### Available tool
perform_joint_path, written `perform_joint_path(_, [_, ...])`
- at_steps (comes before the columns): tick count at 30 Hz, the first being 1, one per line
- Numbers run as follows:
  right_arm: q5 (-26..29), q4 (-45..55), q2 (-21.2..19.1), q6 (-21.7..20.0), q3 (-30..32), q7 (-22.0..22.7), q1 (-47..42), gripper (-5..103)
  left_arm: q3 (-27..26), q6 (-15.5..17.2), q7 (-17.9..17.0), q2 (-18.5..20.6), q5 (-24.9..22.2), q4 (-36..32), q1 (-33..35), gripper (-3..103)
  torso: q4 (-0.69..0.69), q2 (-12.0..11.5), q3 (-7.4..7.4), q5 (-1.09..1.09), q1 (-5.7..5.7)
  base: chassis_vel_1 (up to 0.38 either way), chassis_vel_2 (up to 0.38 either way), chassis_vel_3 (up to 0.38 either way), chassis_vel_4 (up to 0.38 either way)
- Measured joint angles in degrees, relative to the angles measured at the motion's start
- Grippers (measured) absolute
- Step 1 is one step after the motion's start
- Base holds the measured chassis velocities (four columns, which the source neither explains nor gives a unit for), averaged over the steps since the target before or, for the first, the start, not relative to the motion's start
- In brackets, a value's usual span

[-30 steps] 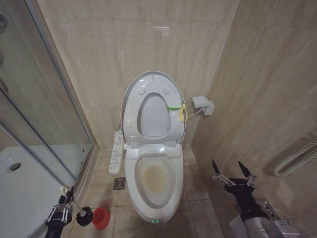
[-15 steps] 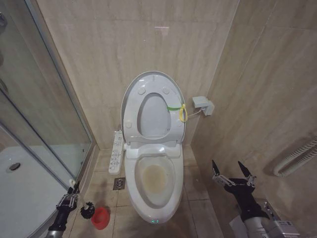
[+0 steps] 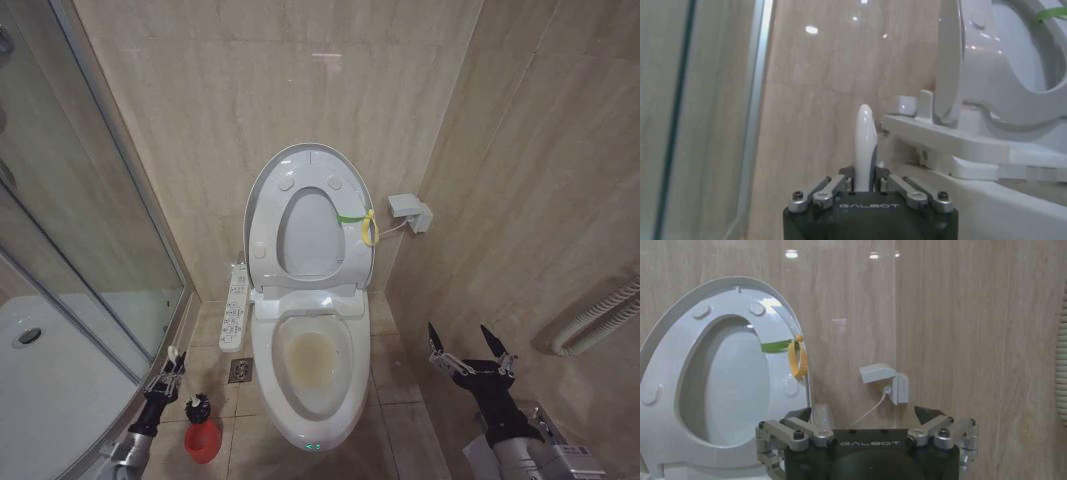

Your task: Open the toilet lid, clean the toilet bowl with a toilet brush, close the toilet lid, and flush.

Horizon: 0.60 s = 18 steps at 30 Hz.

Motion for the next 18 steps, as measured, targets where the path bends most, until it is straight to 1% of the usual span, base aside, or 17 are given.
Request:
perform_joint_path(9, [0.0,0.0,0.0,0.0,0.0,0.0,0.0,100,-0.57,0.03,0.26,-1.29,1.66,-0.33,1.69,19,0.02,0.0,-0.01,0.0,-0.01,0.0,0.0,0.0,0.0])
perform_joint_path(18, [0.0,0.0,0.0,0.0,0.0,0.0,0.0,100,-1.62,0.05,1.44,-1.19,2.41,-0.04,2.69,19,0.01,0.0,-0.01,0.0,-0.01,0.0,0.0,0.0,0.0])
